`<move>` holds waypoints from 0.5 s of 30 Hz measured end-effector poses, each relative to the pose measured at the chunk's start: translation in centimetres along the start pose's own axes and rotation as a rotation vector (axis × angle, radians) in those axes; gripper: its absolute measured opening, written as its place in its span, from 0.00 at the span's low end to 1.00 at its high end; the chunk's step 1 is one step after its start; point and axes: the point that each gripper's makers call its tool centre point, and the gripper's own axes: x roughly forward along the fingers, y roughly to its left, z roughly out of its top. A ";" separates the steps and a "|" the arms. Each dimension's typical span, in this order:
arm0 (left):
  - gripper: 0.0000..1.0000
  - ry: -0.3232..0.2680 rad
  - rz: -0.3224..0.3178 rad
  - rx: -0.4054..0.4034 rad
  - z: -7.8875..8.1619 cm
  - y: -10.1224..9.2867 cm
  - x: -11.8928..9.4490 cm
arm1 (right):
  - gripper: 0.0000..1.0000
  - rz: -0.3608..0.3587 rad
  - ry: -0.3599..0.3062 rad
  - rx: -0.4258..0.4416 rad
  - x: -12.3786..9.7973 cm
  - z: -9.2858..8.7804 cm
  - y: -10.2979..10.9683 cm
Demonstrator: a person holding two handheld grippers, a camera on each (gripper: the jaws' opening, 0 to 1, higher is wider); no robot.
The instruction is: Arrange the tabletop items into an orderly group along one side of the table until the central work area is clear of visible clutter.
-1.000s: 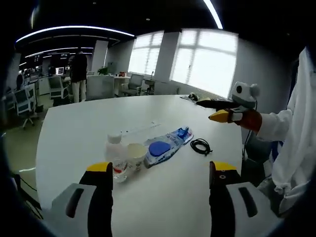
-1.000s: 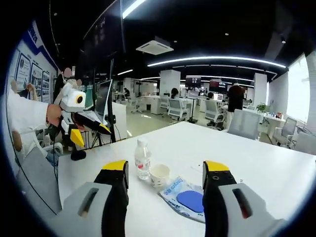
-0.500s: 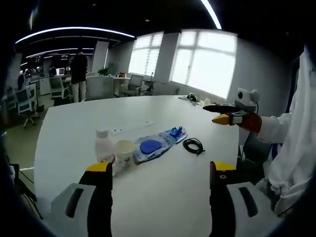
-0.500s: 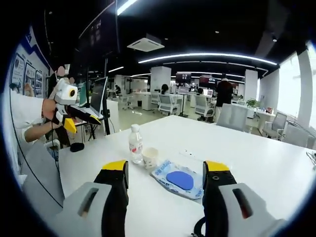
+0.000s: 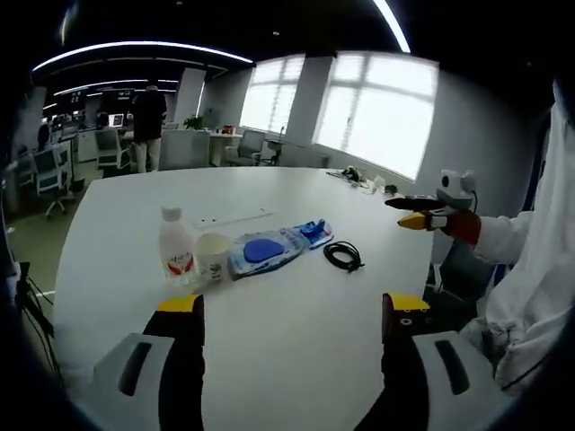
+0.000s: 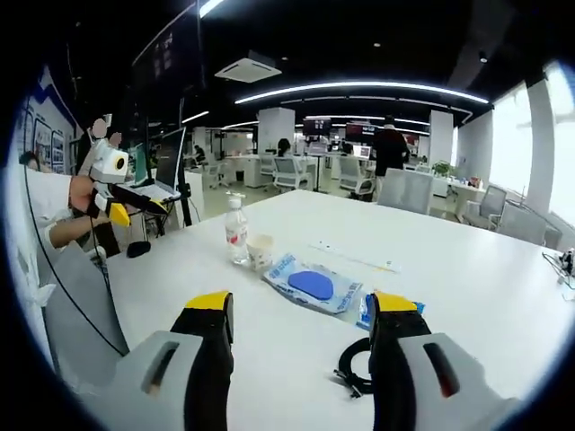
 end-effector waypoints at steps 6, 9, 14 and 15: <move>0.83 0.017 0.005 -0.016 -1.4 -1.1 0.0 | 0.60 -0.004 0.031 0.019 -1.3 -2.0 0.0; 0.83 0.020 0.003 -0.026 -1.9 -1.4 0.0 | 0.60 -0.005 0.052 0.033 -2.1 -3.1 0.2; 0.83 0.030 0.001 -0.040 -2.8 -2.0 0.0 | 0.61 -0.009 0.063 0.045 -2.9 -4.0 0.3; 0.83 0.034 0.001 -0.041 -3.0 -2.1 0.0 | 0.61 -0.011 0.063 0.050 -3.1 -4.1 0.3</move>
